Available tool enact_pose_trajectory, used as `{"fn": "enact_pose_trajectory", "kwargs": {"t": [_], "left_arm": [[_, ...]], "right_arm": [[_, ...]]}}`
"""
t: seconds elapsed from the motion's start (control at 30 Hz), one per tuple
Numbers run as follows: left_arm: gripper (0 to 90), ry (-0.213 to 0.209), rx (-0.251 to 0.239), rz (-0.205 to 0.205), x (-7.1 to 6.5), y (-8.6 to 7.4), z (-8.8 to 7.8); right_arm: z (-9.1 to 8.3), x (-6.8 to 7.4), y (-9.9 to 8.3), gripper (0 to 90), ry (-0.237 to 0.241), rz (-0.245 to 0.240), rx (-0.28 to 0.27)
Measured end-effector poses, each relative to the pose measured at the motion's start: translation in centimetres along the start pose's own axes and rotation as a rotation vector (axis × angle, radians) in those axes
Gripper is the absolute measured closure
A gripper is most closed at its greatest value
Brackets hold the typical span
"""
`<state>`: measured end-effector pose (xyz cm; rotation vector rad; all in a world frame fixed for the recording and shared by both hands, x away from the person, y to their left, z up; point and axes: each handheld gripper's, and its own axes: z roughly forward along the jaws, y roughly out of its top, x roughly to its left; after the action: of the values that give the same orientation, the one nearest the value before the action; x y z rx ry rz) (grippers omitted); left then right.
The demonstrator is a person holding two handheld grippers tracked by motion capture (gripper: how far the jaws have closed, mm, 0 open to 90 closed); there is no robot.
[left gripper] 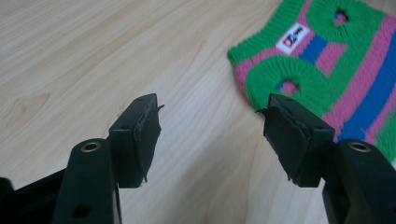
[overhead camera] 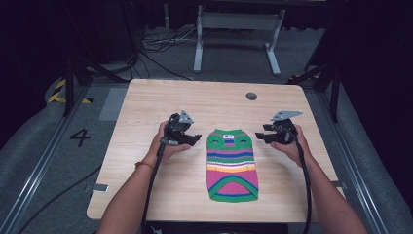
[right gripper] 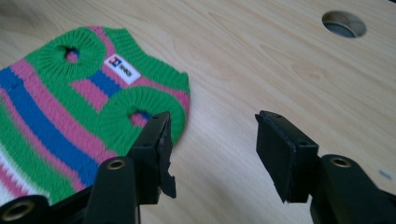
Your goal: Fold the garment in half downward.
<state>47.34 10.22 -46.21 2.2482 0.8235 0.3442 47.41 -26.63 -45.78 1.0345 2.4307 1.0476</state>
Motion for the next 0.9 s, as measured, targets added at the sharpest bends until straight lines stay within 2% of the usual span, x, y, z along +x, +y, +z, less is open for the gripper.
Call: {"fn": "enact_pose_trajectory", "kwargs": {"t": [0.07, 0.17, 0.3, 0.33, 0.37, 0.43, 0.47, 0.53, 0.6, 0.73, 0.83, 0.9], "left_arm": [[37.7, 0.0, -0.006, -0.014, 0.0, 0.8, 1.0], [40.9, -0.024, 0.006, -0.044, -0.1, 1.6, 2.7], [43.1, -0.026, 0.009, -0.035, -0.2, 2.2, 3.9], [47.4, -0.047, 0.015, -0.028, -0.3, 2.4, 4.7], [47.7, -0.053, 0.013, -0.04, -0.3, 2.5, 5.1], [50.6, -0.059, 0.023, -0.038, -0.2, 2.6, 5.5], [50.8, -0.064, 0.022, -0.056, -0.2, 2.7, 6.0], [51.1, -0.064, 0.036, -0.052, 0.0, 3.0, 6.8], [49.2, -0.068, 0.034, -0.06, 0.2, 3.0, 7.4], [44.7, -0.086, 0.031, -0.105, 0.6, 2.8, 8.1], [43.3, -0.092, 0.022, -0.111, 0.6, 2.8, 8.1], [42.3, -0.126, 0.001, -0.108, 0.5, 3.0, 7.9]], "right_arm": [[0.4, 0.1, 0.4, 48.8, 0.005, -0.007, 0.002], [2.1, 0.3, 1.7, 52.0, 0.015, -0.027, 0.02], [3.4, 0.4, 1.9, 52.2, 0.026, -0.031, 0.035], [4.2, 0.5, 2.0, 52.8, 0.022, -0.042, 0.049], [4.5, 0.6, 2.1, 52.7, 0.022, -0.041, 0.049], [4.8, 0.6, 2.1, 52.1, 0.024, -0.037, 0.048], [5.3, 0.5, 2.1, 52.4, 0.03, -0.028, 0.054], [5.9, 0.3, 2.0, 52.2, 0.032, -0.02, 0.059], [6.4, 0.1, 1.9, 51.4, 0.034, -0.003, 0.062], [7.2, -0.4, 1.8, 50.2, 0.045, 0.038, 0.056], [7.4, -0.4, 2.0, 50.1, 0.034, 0.039, 0.052], [7.7, -0.2, 2.0, 51.6, 0.045, 0.036, 0.065]]}}
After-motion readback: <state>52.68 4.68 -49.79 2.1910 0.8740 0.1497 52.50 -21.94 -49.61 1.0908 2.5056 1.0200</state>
